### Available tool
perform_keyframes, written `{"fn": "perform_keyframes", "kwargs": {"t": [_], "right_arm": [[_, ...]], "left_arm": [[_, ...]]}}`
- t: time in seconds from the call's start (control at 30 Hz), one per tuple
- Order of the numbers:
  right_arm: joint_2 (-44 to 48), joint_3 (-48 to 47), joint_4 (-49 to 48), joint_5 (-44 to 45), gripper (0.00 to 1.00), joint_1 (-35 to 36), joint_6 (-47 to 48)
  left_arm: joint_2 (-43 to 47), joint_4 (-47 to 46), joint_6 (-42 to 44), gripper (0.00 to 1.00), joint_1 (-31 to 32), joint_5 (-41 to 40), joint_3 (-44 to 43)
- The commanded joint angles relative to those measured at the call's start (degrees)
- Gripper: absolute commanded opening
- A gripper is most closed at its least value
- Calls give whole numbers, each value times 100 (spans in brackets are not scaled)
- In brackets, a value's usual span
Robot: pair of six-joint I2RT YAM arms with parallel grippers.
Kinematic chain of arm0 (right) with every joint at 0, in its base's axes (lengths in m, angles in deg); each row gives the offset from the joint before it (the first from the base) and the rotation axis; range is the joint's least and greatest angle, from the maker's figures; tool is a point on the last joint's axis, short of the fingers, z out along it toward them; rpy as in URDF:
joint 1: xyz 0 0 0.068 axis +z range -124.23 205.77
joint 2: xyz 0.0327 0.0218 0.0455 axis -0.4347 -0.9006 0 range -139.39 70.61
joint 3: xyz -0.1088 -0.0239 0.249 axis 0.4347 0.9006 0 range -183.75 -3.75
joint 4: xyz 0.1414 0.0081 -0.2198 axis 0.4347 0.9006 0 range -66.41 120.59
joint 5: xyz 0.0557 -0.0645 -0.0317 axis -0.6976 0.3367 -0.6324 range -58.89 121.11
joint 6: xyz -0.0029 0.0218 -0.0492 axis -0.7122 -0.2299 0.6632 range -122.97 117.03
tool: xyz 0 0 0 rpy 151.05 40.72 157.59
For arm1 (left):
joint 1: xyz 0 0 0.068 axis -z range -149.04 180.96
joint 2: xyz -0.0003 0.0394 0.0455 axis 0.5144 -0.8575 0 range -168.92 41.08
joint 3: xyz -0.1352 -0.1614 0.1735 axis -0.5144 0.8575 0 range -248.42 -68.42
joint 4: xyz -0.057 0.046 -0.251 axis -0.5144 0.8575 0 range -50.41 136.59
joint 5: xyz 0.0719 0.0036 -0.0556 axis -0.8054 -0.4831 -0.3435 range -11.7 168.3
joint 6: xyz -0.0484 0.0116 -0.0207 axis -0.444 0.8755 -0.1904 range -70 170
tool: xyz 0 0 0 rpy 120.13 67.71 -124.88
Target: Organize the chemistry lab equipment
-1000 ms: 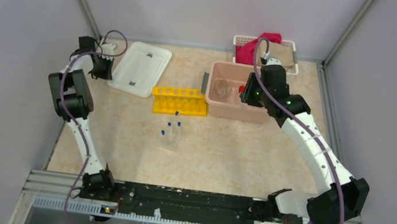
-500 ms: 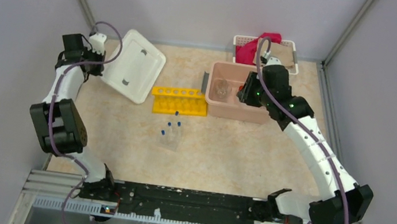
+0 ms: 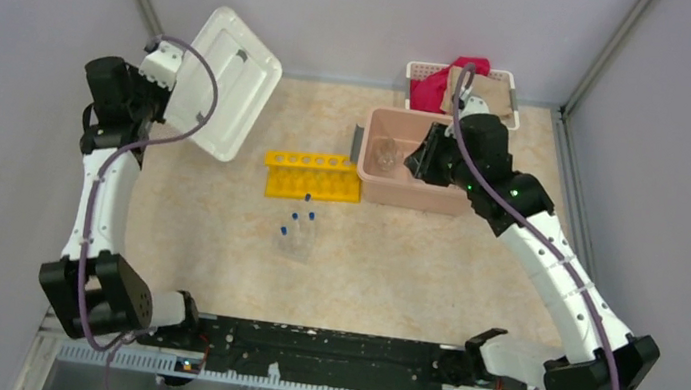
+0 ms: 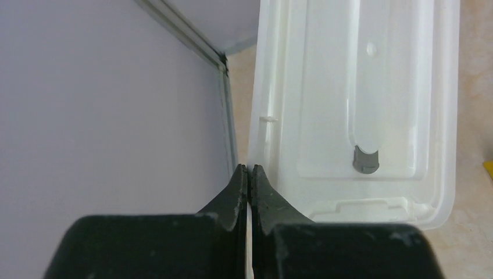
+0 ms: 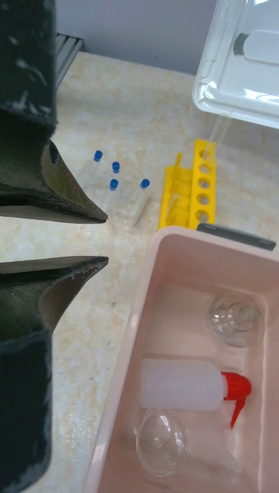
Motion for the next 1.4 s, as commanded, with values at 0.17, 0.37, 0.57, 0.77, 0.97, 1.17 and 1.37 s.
{"fn": "perform_keyframes", "kwargs": {"t": [0.17,0.37,0.57,0.77,0.97,1.17,1.37], "right_arm": [[155,-626,-520,-696,40,124,-458],[-64,-979,-982,-1331,57,126,-1277],[-136,-1249,-1919,-1766,66,126,-2511],[129,-1210,-2631,-1509,73,114,-3806],[353,-469,-3455,-1331,77,110,-5275],[135,-328,-3680,-1466,77,116,-5772],[-33,-349,-3714,-1447,77,106,-5822]], "left_arm": [[1350,-932,1214,0,689,-155,0],[1932,-1384,2123,0,1382,43,26],[2409,-2030,3823,0,2048,344,397],[2947,-3180,5239,0,2144,1105,1205],[3249,-4505,5955,0,2153,1691,2009],[3388,-5316,6872,0,2153,2396,2508],[3370,-5654,7269,0,2161,2819,2549]]}}
